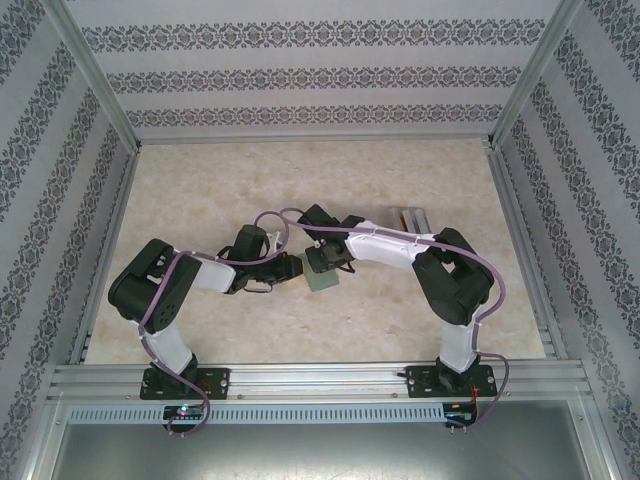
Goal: Put the credit cards into the card holder
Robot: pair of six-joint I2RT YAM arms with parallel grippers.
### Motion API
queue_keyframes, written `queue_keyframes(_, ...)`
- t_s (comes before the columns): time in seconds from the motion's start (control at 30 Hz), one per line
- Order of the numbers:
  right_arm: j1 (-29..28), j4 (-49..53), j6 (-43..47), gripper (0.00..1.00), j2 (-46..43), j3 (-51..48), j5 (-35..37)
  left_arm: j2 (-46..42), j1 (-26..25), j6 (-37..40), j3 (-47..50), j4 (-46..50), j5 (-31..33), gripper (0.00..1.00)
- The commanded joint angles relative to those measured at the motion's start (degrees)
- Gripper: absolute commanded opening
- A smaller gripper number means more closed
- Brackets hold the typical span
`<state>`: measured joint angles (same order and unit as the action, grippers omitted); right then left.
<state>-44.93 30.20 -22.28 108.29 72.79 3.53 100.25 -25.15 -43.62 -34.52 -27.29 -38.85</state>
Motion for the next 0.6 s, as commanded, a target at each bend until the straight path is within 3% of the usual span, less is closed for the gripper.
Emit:
queue_keyframes(0.0,-1.0,1.58,-0.2,0.33,1.18,1.56,4.06,4.23,-1.45,0.36,1.07,4.86,3.69,0.22)
queue_keyframes(0.27,-1.11,1.24,-1.73,0.31,2.01,1.43,2.75,4.26,-1.42,0.33,0.99,4.96,3.76,0.22)
queue_keyframes(0.57,-0.89,0.93,-2.21,0.2,1.33,0.77,2.79,4.26,-1.4,0.37,1.0,5.06,3.78,0.22)
